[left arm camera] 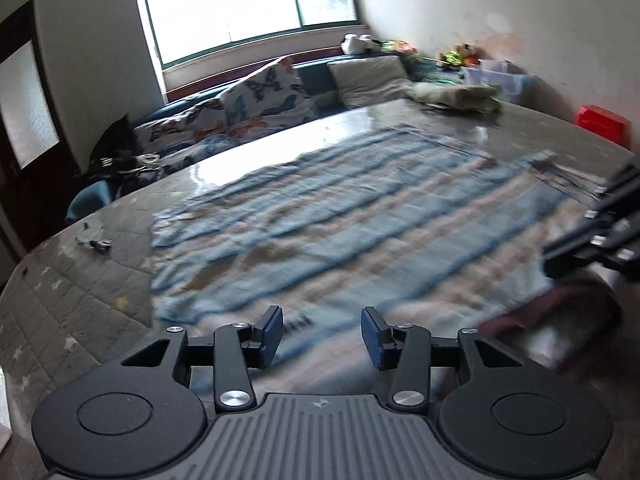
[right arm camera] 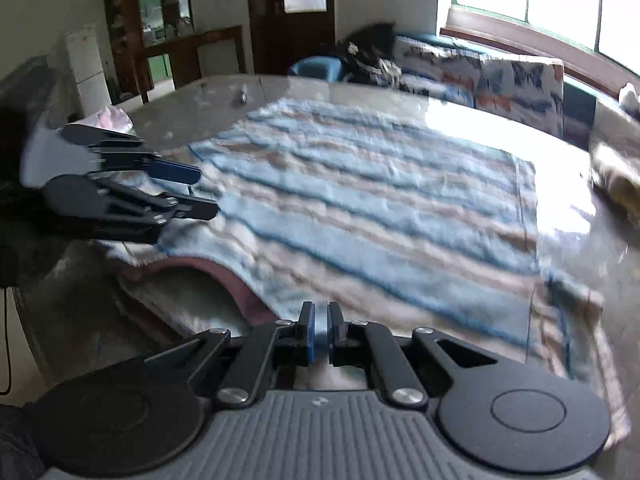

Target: Fold clothes

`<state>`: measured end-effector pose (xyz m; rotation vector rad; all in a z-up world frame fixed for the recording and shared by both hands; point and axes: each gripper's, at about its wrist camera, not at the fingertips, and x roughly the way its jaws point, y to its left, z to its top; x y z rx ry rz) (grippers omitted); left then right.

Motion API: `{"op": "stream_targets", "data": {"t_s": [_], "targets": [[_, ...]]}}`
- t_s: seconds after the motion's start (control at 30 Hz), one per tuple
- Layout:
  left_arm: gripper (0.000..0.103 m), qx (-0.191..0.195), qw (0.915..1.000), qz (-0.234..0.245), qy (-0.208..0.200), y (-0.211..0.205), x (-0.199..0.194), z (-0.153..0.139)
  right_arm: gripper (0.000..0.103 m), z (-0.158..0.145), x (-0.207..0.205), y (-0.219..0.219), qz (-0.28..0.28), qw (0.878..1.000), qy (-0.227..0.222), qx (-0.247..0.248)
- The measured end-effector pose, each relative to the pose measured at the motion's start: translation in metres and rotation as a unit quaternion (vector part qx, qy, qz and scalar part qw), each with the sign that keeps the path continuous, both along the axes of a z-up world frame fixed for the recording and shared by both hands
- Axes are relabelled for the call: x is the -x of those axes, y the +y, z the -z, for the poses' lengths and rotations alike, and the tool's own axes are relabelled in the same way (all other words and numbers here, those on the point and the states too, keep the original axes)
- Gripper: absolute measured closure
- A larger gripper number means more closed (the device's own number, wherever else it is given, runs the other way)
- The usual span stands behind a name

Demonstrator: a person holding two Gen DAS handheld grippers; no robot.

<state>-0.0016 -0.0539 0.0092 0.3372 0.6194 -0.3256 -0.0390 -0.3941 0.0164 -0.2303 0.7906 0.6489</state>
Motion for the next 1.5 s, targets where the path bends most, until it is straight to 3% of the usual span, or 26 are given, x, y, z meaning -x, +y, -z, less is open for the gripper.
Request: {"op": "stream_targets", "data": {"t_s": [0.2, 0.37, 0.67, 0.97, 1.1, 1.33, 1.5], "targets": [[0.056, -0.026, 0.9993, 0.012, -0.024, -0.004, 0.030, 0.008, 0.095, 0.005, 0.016, -0.012, 0.000, 1.000, 0.001, 0.004], [0.053, -0.015, 0.9996, -0.009, -0.021, 0.006, 0.037, 0.009, 0.078, -0.005, 0.014, -0.032, 0.031, 0.999, -0.011, -0.015], [0.050, -0.002, 0.9995, -0.028, -0.017, 0.009, 0.038, 0.010, 0.075, -0.004, -0.053, -0.076, 0.143, 0.988, -0.040, -0.047], [0.047, 0.003, 0.9992, -0.037, -0.013, 0.015, 0.040, 0.010, 0.077, 0.015, -0.090, -0.126, 0.234, 0.970, -0.025, -0.056], [0.047, 0.011, 0.9990, -0.042, -0.008, 0.018, 0.039, 0.009, 0.075, 0.010, -0.081, -0.130, 0.248, 0.966, -0.039, -0.056], [0.047, 0.020, 0.9980, -0.060, -0.004, 0.028, 0.036, 0.000, 0.073, 0.010, -0.060, -0.121, 0.230, 0.971, -0.045, -0.045], [0.047, 0.050, 0.9947, -0.090, 0.000, 0.047, 0.015, -0.009, 0.067, 0.005, -0.040, -0.109, 0.207, 0.976, -0.058, -0.046]]}}
